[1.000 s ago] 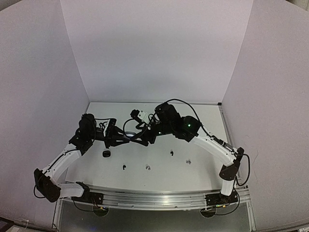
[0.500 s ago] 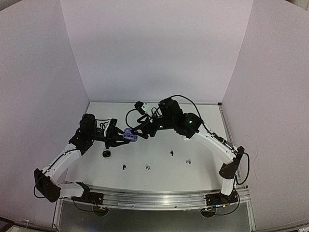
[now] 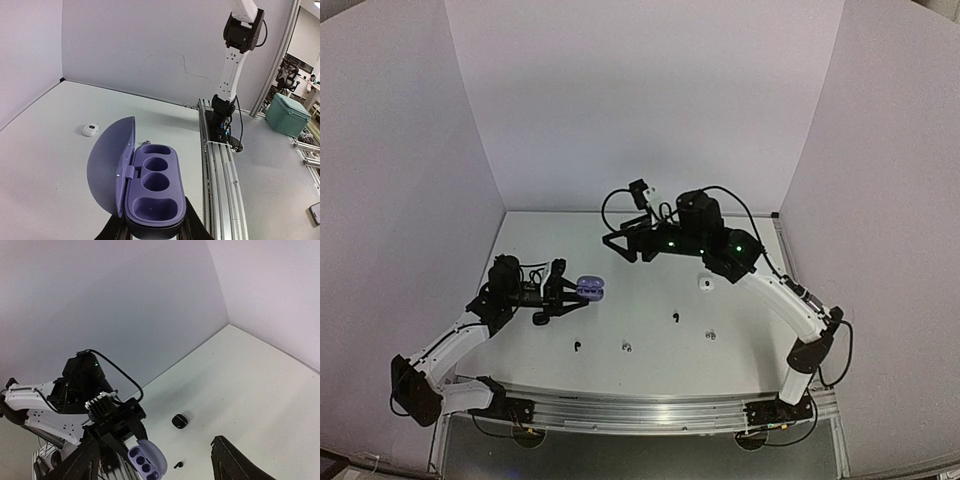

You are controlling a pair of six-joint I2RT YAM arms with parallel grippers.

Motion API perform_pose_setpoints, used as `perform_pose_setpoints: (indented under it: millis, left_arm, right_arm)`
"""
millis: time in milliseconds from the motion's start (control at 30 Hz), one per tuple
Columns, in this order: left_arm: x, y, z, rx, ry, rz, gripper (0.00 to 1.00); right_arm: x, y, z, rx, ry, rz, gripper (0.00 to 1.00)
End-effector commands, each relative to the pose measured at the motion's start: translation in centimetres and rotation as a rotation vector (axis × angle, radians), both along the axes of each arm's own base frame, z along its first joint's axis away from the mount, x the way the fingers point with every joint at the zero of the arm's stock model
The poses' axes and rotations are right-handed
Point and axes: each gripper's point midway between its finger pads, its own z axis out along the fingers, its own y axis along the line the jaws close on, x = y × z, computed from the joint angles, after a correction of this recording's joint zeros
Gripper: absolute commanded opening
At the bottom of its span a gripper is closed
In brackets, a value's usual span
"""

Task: Insert the wireless bluetooth earbuds into the charging case
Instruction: Open the charging case, then pick up the right earbud from the center of the board.

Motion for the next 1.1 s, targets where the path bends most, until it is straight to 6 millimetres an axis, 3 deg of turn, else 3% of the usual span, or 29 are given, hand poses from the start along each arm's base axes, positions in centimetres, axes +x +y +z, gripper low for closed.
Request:
perform_pose_setpoints:
  millis: [0,33,100,233,333,400,567,800,1067]
  left_arm:
    - [0.7,0.6,1.2,-0.064,-0.171,0.091,0.00]
    - [0.7,0.6,1.0,-0.071,-0.183,0.095,0.00]
    - [0.8,0.7,0.8,-0.084,-0.197,0.105,0.00]
    - [1.2,0.8,0.3,-0.098,-0.211,0.133,0.00]
    - [1.5,0.9,0.1,-0.107,-0.210,0.154,0.00]
    - [1.6,0.9,-0.1,-0.112,-0.201,0.164,0.00]
    - [1.6,0.9,-0.5,-0.116,-0.170,0.171,0.00]
    - [1.6,1.0,-0.5,-0.118,-0.171,0.178,0.00]
    - [2.0,1.2,-0.8,-0.107,-0.164,0.198,0.00]
  right_arm:
    - [1.7,-6.8,-0.2,0.032,0.113,-0.347,0.74]
    - [2.1,-8.9,-1.1,0.023,0.148,-0.433,0.73]
    - [2.4,-13.4,-5.5,-0.056,0.242,-0.621,0.71]
    - [0.7,-21.2,-14.1,-0.313,0.370,-0.876,0.66]
    - [-1.1,-25.2,-19.6,-0.538,0.459,-0.941,0.63]
    - [-2.0,-26.7,-22.3,-0.647,0.533,-0.936,0.59]
    - [-2.1,-28.9,-27.8,-0.763,0.772,-0.855,0.46]
    - [-1.8,-28.5,-34.3,-0.888,0.988,-0.619,0.30]
    - [-1.4,-27.3,-38.3,-0.962,1.063,-0.519,0.29]
